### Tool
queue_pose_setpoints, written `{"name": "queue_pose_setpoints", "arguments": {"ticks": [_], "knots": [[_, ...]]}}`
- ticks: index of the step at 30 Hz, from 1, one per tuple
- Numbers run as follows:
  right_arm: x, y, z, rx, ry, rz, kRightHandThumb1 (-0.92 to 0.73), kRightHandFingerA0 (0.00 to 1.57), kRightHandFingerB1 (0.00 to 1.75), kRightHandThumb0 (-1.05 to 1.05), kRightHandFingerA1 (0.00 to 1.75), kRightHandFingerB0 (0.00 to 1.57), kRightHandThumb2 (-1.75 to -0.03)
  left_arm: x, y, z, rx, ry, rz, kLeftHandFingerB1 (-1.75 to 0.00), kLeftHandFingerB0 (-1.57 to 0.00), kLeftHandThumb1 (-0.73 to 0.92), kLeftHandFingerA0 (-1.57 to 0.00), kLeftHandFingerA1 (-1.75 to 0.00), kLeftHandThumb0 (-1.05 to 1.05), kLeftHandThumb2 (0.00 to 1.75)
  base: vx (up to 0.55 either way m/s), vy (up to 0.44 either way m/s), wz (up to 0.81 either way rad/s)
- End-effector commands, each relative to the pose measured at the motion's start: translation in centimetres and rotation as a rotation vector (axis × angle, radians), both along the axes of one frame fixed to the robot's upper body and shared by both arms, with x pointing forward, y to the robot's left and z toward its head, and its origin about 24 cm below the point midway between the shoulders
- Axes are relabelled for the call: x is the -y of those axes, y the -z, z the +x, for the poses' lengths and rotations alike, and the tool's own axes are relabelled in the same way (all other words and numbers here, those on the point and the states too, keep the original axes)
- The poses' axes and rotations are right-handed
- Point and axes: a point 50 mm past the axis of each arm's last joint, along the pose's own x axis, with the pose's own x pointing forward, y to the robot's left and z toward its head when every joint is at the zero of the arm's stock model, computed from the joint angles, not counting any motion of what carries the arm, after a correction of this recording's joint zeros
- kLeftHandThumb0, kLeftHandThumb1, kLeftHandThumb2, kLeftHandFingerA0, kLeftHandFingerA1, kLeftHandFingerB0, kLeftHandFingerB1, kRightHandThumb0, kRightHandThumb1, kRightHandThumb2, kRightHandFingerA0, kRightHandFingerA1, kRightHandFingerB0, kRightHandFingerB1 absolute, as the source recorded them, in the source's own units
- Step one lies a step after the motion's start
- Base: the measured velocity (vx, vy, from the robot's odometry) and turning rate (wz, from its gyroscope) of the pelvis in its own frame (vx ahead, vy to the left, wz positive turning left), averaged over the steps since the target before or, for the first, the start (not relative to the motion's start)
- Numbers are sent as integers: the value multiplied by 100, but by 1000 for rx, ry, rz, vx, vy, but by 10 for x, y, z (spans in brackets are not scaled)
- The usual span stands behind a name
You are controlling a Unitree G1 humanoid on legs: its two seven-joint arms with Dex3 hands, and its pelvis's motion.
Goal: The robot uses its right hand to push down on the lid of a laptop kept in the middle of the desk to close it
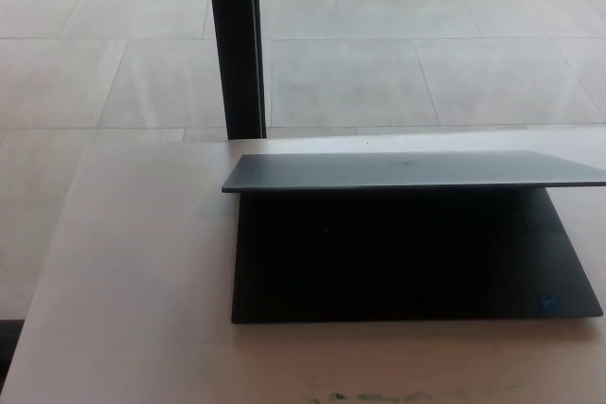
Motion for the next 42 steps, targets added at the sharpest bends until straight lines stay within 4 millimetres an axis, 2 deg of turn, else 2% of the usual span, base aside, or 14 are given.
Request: {"name": "queue_pose_setpoints", "arguments": {"ticks": [1, 2, 8, 9, 10, 11, 20, 24, 25, 26, 31, 32, 33, 42], "knots": [[44, -63, -13, 451, 290, -91, -70, 53, 53, -76, 72, 32, -111, -32, -36, -10, 395, -206, -77, -34, -23, 91, -26, -45, -75, 68, 0, 0, 0], [49, -70, -10, 477, 317, -97, -92, 52, 42, -77, 68, 36, -67, -33, -36, -12, 407, -221, -84, -34, -23, 91, -26, -47, -76, 67, 0, 0, 0], [70, -162, 33, 688, 281, -208, -92, 45, 41, -75, 61, 34, -70, -35, -34, -15, 408, -260, -106, -34, -22, 91, -26, -46, -75, 68, 0, 0, 0], [66, -176, 43, 737, 237, -206, -74, 43, 54, -71, 66, 32, -111, -36, -35, -16, 409, -259, -102, -34, -23, 92, -26, -45, -75, 68, 0, 0, 0], [65, -178, 45, 743, 232, -203, -74, 43, 54, -71, 66, 32, -111, -36, -35, -17, 410, -261, -103, -34, -23, 92, -26, -45, -75, 68, 0, 0, 0], [59, -199, 59, 788, 152, -232, -91, 55, 44, -79, 72, 41, -67, -35, -34, -16, 403, -249, -105, -34, -21, 91, -26, -44, -76, 67, 0, 0, 0], [-56, -296, 158, 880, -501, -391, -92, 42, 33, -91, 48, 33, -73, -33, -31, -11, 391, -221, -107, -35, -25, 89, -30, -44, -77, 67, 0, 0, 0], [-94, -296, 182, 830, -667, -429, -92, 45, 32, -91, 47, 36, -72, -33, -30, -13, 389, -225, -108, -35, -26, 89, -31, -45, -78, 67, 0, 0, 0], [-114, -290, 192, 798, -757, -455, -92, 43, 31, -90, 45, 35, -70, -33, -30, -12, 392, -225, -112, -45, -12, 67, -33, -60, -72, 110, 0, 0, 0], [-125, -286, 197, 778, -808, -475, -92, 41, 31, -89, 45, 32, -72, -32, -30, -11, 398, -226, -118, -36, -27, 88, -32, -46, -78, 66, 0, 0, 0], [-165, -268, 216, 669, -972, -512, -92, 36, 33, -102, 50, 34, -75, -33, -32, -6, 424, -223, -140, -36, -28, 87, -32, -48, -78, 66, 0, 0, 0], [-171, -265, 218, 639, -1000, -539, -75, 33, 45, -93, 58, 26, -116, -32, -32, -6, 427, -217, -142, -36, -27, 87, -31, -48, -79, 66, 0, 0, 0], [-182, -256, 223, 581, -1042, -578, -92, 39, 34, -97, 51, 34, -77, -32, -33, -6, 411, -197, -124, -36, -27, 88, -31, -49, -80, 67, 0, 0, 0], [-209, -206, 235, 257, -1257, -787, -92, 26, 35, -100, 49, 25, -83, -33, -34, -5, 400, -178, -119, -39, -27, 79, -32, -49, -84, 75, 0, 0, 0]]}}
